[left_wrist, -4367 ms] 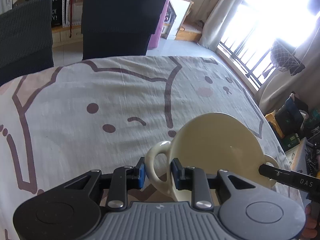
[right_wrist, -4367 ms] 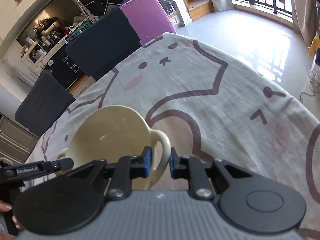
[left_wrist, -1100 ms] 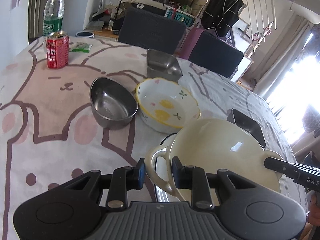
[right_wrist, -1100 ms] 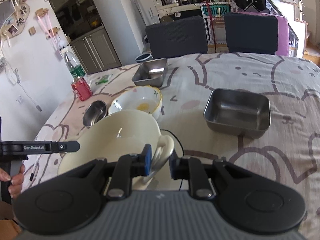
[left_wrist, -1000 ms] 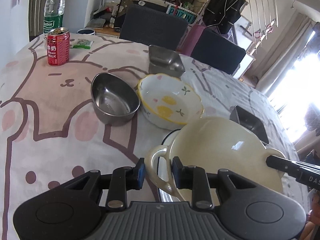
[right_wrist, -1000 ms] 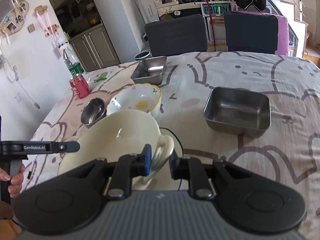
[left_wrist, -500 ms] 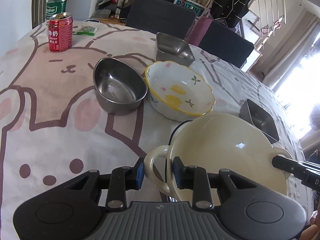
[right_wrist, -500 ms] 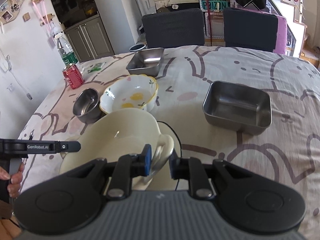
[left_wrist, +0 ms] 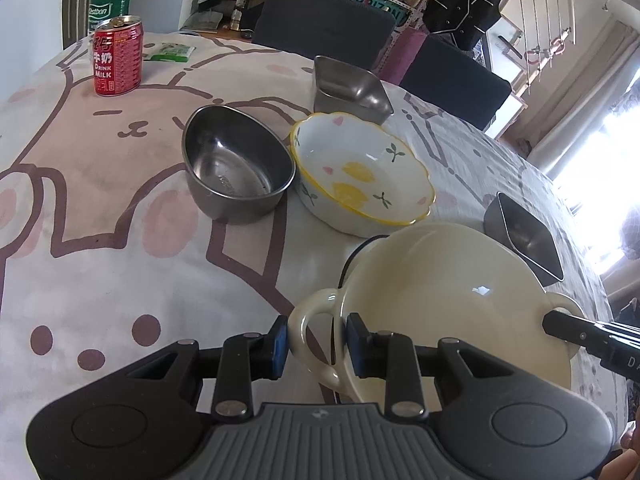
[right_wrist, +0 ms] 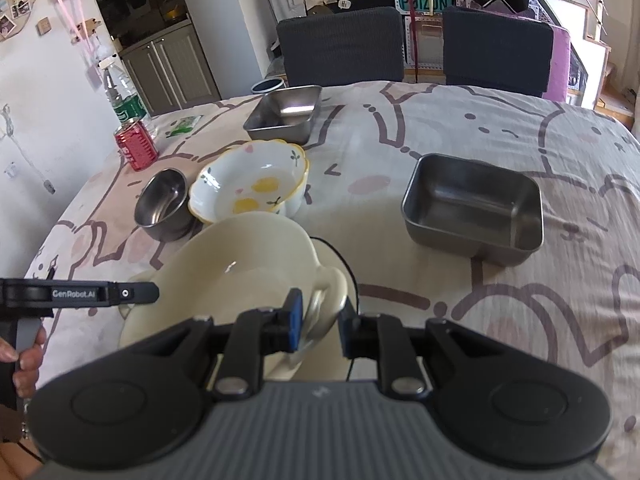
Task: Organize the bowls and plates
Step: 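Carry the cream bowl with both tools and lower it beside the floral bowl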
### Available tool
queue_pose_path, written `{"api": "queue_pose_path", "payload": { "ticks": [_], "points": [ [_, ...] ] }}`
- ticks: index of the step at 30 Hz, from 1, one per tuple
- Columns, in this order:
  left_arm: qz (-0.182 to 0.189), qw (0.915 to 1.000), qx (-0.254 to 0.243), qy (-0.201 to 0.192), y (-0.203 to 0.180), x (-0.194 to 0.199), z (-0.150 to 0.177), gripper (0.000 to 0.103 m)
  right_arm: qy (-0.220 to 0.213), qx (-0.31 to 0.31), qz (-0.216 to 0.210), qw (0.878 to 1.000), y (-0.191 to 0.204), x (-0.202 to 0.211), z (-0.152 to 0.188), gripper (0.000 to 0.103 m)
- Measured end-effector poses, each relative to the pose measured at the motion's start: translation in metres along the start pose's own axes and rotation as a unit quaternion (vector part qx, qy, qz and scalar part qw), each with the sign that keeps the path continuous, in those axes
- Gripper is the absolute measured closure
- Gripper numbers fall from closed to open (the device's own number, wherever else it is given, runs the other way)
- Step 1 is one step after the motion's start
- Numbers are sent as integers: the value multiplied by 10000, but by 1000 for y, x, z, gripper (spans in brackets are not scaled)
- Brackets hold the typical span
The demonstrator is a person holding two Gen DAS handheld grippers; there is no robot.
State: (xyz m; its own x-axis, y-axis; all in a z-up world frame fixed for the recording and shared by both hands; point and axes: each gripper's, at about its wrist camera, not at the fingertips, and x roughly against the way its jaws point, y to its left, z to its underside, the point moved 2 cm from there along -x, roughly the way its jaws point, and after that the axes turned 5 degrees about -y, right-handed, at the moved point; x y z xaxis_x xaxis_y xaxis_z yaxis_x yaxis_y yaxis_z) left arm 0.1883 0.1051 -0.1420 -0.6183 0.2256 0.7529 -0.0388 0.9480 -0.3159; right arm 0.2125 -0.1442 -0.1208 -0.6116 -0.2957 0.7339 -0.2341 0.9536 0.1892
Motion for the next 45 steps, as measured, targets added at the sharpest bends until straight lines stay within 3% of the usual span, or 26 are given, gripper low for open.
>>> {"api": "queue_pose_path", "payload": {
  "ticks": [14, 31, 45],
  "points": [
    [-81, 9996, -252, 28, -5, 0, 0, 71, 224, 16, 5, 9997, -3, -6, 5, 79],
    [-52, 9995, -319, 43, -9, 4, -2, 72, 739, -449, -62, 9962, -17, -18, 15, 76],
    [-44, 9991, -407, 94, -10, 4, -3, 70, 797, -461, -17, 9958, -20, -28, 15, 75]
  ]
}}
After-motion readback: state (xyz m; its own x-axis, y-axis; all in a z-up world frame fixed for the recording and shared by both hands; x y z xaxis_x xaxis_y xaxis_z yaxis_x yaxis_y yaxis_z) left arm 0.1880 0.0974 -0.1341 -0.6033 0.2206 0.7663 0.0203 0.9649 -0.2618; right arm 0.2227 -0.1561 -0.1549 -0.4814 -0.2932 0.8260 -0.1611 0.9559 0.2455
